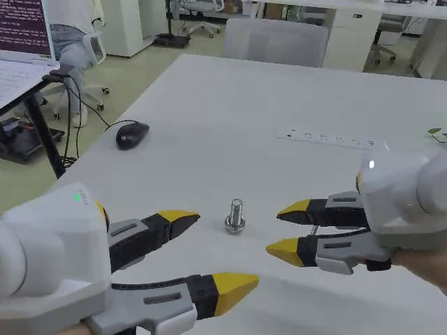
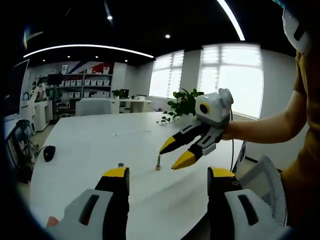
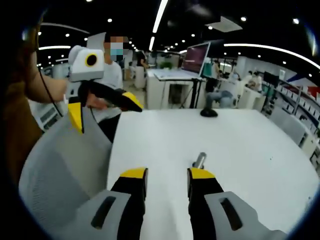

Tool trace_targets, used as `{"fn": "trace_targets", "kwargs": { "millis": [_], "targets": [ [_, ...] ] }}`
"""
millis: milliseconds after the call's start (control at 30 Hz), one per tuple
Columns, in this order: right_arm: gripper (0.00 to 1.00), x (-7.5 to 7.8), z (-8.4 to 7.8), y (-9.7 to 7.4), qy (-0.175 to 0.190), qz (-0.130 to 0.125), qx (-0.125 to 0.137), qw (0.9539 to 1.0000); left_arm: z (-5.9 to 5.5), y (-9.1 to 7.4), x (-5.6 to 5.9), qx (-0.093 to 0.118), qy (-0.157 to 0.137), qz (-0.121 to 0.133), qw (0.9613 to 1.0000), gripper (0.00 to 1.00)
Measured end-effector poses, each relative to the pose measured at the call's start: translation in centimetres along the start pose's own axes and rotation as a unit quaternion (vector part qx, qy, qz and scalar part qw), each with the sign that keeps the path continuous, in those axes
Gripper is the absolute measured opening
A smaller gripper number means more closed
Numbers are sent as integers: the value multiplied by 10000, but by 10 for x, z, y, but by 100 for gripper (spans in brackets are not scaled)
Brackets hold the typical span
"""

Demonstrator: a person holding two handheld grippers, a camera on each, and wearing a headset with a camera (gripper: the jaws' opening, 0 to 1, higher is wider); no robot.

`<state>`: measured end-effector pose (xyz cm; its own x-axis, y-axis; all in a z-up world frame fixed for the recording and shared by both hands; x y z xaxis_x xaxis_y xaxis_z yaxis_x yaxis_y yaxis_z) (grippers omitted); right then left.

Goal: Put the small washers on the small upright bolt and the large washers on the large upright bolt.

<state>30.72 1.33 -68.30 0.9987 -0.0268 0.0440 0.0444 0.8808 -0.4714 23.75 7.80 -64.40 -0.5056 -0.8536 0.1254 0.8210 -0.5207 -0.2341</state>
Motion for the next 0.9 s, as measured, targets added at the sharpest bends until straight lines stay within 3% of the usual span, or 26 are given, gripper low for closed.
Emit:
{"fn": "trace_targets", "kwargs": {
  "millis": [233, 367, 533, 700, 767, 900],
  "targets": [
    [38, -2, -21, -41, 452, -504, 421, 9968, -1, -1, 0, -56, 103, -47, 9999, 62],
    [42, -5, -40, -57, 615, -755, 390, 9945, -10, -4, -3, -180, 62, -30, 9998, 62],
    [49, -16, -62, -81, 1076, -1073, 450, 9874, -18, -9, -6, -303, 44, 0, 9995, 63],
    [54, -33, -76, -100, 1465, -1317, 628, 9784, -18, -14, -8, -298, 43, 32, 9995, 63],
    [54, -39, -81, -104, 1496, -1375, 584, 9774, -16, -16, -7, -255, 55, 26, 9997, 63],
    [56, -37, -78, -112, 1536, -1607, 741, 9722, -13, -22, -7, -326, 274, 74, 9991, 64]
  ]
}}
Point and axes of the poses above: the centre of the closed fingertips' face, and the gripper's own axes: y roughly forward along the fingers, x roughly to its right, z roughly out of its top, the point moved 1 cm from there along -y, roughly backward along the fingers, and after that the axes turned 1 degree about y, right-handed, at the moved point
